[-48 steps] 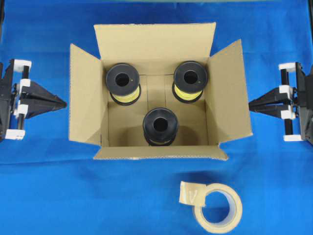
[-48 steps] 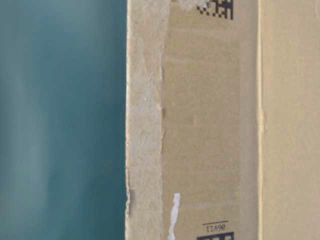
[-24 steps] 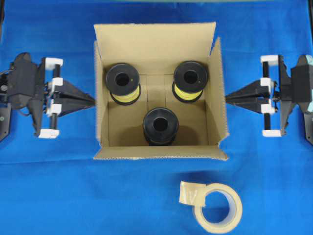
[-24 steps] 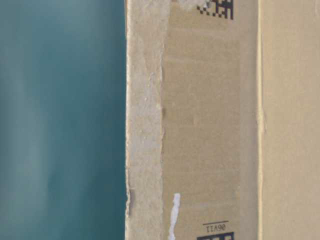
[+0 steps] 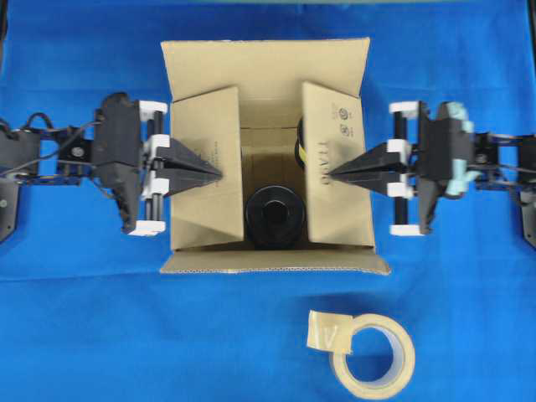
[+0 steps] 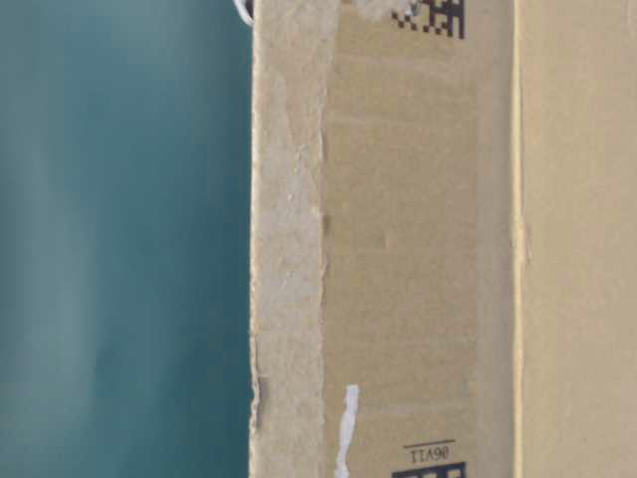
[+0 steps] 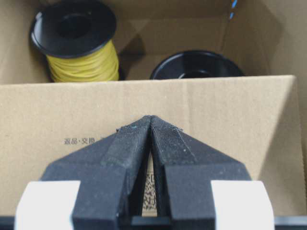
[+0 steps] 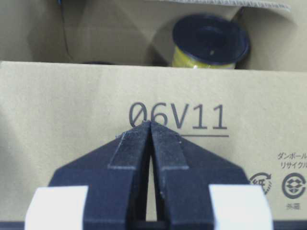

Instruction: Close the cardboard box.

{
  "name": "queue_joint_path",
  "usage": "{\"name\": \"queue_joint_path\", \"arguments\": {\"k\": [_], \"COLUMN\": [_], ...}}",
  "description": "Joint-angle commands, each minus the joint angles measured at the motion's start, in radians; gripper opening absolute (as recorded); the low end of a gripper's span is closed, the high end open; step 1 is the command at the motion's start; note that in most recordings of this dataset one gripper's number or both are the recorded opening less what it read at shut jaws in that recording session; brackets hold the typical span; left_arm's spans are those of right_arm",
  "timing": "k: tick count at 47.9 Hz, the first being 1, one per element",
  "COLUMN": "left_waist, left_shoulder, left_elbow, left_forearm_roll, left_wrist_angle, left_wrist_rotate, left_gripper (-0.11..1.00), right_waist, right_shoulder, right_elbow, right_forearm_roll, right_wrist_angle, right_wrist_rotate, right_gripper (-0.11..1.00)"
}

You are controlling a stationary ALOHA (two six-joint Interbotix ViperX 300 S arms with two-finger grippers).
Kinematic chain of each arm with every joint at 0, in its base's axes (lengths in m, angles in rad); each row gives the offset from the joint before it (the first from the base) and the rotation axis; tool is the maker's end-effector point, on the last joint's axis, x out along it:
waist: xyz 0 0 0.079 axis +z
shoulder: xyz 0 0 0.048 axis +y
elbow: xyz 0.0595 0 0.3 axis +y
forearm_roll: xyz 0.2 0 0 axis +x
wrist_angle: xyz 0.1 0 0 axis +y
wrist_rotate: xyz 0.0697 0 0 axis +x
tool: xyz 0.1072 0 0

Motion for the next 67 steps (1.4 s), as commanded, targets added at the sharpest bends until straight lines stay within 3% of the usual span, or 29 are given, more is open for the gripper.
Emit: {"name": "queue_joint_path", "arguments": {"k": [1, 12, 30, 50, 67], "left_waist": [0.002, 0.003, 0.025, 0.176, 0.213], "left_shoulder": [0.023, 0.104, 0.126, 0.249, 0.359], "left_elbow": [-0.032, -0.032, -0.054, -0.273, -0.359], "left_forearm_roll": [0.000, -0.005, -0.005, 0.002, 0.002], "left_wrist_angle": [-0.018, -0.072, -0.087, -0.100, -0.098], "left_wrist_rotate": [0.002, -0.003, 0.000, 0.020, 0.061], "left_gripper": [0.00, 0.00, 0.00, 0.00, 0.00], "right_waist": [-0.003, -0.003, -0.003, -0.002, 0.000], "right_shoulder": [0.052, 0.126, 0.126, 0.126, 0.127], "right_elbow": [-0.037, -0.046, -0.046, -0.048, -0.048], "right_forearm_roll": [0.018, 0.051, 0.054, 0.054, 0.054], "right_wrist_angle": [-0.026, -0.044, -0.044, -0.044, -0.044], "right_wrist_rotate": [-0.002, -0.002, -0.002, -0.002, -0.002], "right_gripper": [0.00, 0.00, 0.00, 0.00, 0.00]}}
